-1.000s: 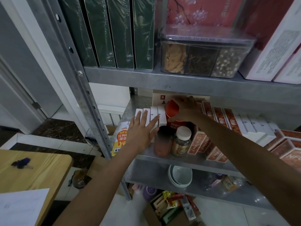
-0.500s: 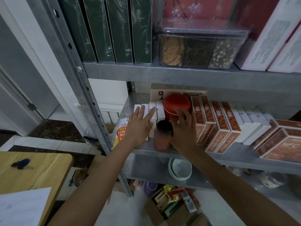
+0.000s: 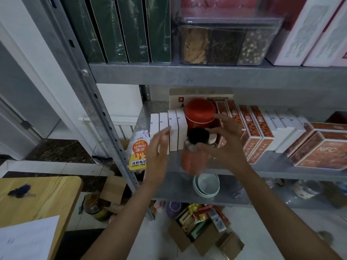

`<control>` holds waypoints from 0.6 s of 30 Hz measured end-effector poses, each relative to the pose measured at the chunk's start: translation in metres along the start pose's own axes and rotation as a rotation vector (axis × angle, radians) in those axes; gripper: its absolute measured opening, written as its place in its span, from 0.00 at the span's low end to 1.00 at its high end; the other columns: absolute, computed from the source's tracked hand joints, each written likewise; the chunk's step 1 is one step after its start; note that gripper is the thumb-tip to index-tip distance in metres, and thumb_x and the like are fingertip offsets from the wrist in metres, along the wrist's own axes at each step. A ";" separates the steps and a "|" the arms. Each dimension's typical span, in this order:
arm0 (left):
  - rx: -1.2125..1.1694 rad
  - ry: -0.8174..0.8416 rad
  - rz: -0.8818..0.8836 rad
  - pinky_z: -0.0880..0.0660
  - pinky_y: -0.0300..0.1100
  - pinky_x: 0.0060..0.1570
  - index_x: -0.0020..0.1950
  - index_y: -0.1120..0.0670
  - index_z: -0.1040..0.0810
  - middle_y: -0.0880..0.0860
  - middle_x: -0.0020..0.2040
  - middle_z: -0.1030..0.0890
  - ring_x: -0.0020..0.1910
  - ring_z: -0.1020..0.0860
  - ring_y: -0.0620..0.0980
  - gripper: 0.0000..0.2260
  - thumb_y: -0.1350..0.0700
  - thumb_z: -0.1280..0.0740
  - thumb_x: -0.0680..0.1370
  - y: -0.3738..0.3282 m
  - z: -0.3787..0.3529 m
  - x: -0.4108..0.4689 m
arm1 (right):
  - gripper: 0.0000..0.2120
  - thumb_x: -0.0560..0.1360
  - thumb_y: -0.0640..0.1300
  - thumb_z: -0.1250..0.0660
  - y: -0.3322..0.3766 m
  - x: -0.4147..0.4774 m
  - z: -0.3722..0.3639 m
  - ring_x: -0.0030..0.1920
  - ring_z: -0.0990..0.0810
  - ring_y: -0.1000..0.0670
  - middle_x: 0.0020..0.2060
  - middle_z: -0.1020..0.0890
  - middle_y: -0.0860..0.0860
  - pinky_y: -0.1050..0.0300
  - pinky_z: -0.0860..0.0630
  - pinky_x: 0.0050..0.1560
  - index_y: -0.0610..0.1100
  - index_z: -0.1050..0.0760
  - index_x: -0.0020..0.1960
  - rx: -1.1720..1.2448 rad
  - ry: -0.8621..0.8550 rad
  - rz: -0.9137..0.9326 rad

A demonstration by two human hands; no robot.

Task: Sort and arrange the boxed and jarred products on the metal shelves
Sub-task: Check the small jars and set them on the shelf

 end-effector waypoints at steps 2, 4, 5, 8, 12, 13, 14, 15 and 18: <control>-0.260 0.098 0.272 0.25 0.40 0.56 0.61 0.54 0.21 0.52 0.57 0.17 0.57 0.19 0.48 0.20 0.44 0.46 0.82 -0.006 -0.013 -0.014 | 0.17 0.61 0.48 0.22 0.003 -0.001 0.008 0.65 0.27 0.47 0.63 0.24 0.52 0.53 0.30 0.63 0.49 0.20 0.49 0.298 0.059 -0.255; -0.575 0.218 0.657 0.23 0.50 0.56 0.63 0.53 0.22 0.56 0.59 0.18 0.57 0.19 0.54 0.27 0.36 0.47 0.79 -0.012 -0.028 -0.025 | 0.23 0.60 0.51 0.21 0.002 -0.004 0.008 0.57 0.21 0.53 0.58 0.22 0.54 0.61 0.24 0.51 0.50 0.21 0.53 0.482 0.088 -0.471; -0.753 0.286 0.833 0.23 0.55 0.57 0.66 0.54 0.24 0.59 0.61 0.19 0.58 0.19 0.57 0.30 0.34 0.47 0.78 -0.016 -0.036 -0.032 | 0.24 0.59 0.52 0.20 0.001 -0.005 0.006 0.55 0.20 0.55 0.57 0.21 0.54 0.63 0.25 0.47 0.48 0.21 0.51 0.493 0.080 -0.534; -1.021 0.413 1.156 0.23 0.55 0.53 0.69 0.57 0.27 0.63 0.62 0.22 0.54 0.20 0.61 0.32 0.34 0.45 0.78 -0.034 -0.050 -0.047 | 0.17 0.66 0.55 0.26 -0.003 -0.008 -0.003 0.47 0.17 0.51 0.46 0.15 0.52 0.57 0.24 0.42 0.46 0.20 0.49 0.572 0.111 -0.732; -1.217 0.261 1.427 0.19 0.55 0.43 0.67 0.62 0.27 0.66 0.57 0.22 0.48 0.22 0.62 0.29 0.41 0.36 0.78 -0.055 -0.061 -0.059 | 0.12 0.66 0.54 0.29 -0.009 -0.020 -0.016 0.36 0.16 0.48 0.36 0.15 0.46 0.57 0.20 0.35 0.45 0.15 0.36 0.890 0.318 -1.073; -1.231 0.223 1.461 0.20 0.56 0.41 0.65 0.64 0.27 0.67 0.54 0.21 0.46 0.21 0.62 0.28 0.41 0.37 0.78 -0.057 -0.063 -0.061 | 0.13 0.65 0.54 0.28 -0.012 -0.024 -0.020 0.36 0.16 0.47 0.37 0.16 0.44 0.55 0.18 0.37 0.43 0.15 0.36 0.927 0.341 -1.156; -1.220 0.191 1.484 0.19 0.55 0.38 0.63 0.65 0.26 0.67 0.50 0.20 0.43 0.21 0.62 0.28 0.41 0.37 0.79 -0.060 -0.065 -0.062 | 0.16 0.64 0.54 0.28 -0.014 -0.028 -0.023 0.39 0.17 0.46 0.40 0.17 0.43 0.53 0.18 0.45 0.41 0.16 0.40 0.946 0.352 -1.221; -1.194 0.173 1.494 0.19 0.53 0.35 0.61 0.66 0.26 0.67 0.47 0.19 0.41 0.21 0.62 0.28 0.40 0.38 0.79 -0.063 -0.066 -0.063 | 0.19 0.64 0.54 0.28 -0.016 -0.031 -0.027 0.44 0.18 0.45 0.45 0.18 0.41 0.50 0.20 0.55 0.39 0.18 0.45 0.966 0.359 -1.268; -1.136 0.150 1.499 0.20 0.50 0.30 0.58 0.66 0.25 0.65 0.44 0.19 0.39 0.21 0.61 0.28 0.40 0.40 0.80 -0.067 -0.066 -0.064 | 0.21 0.67 0.54 0.29 -0.015 -0.036 -0.033 0.58 0.27 0.43 0.54 0.25 0.41 0.47 0.36 0.73 0.39 0.24 0.51 1.052 0.365 -1.322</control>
Point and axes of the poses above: each hand's wrist, its own x-axis towards the middle knuckle, its own z-axis out of the back of the hand, y = z × x, the point moved 3 cm from there along x, towards the middle knuckle
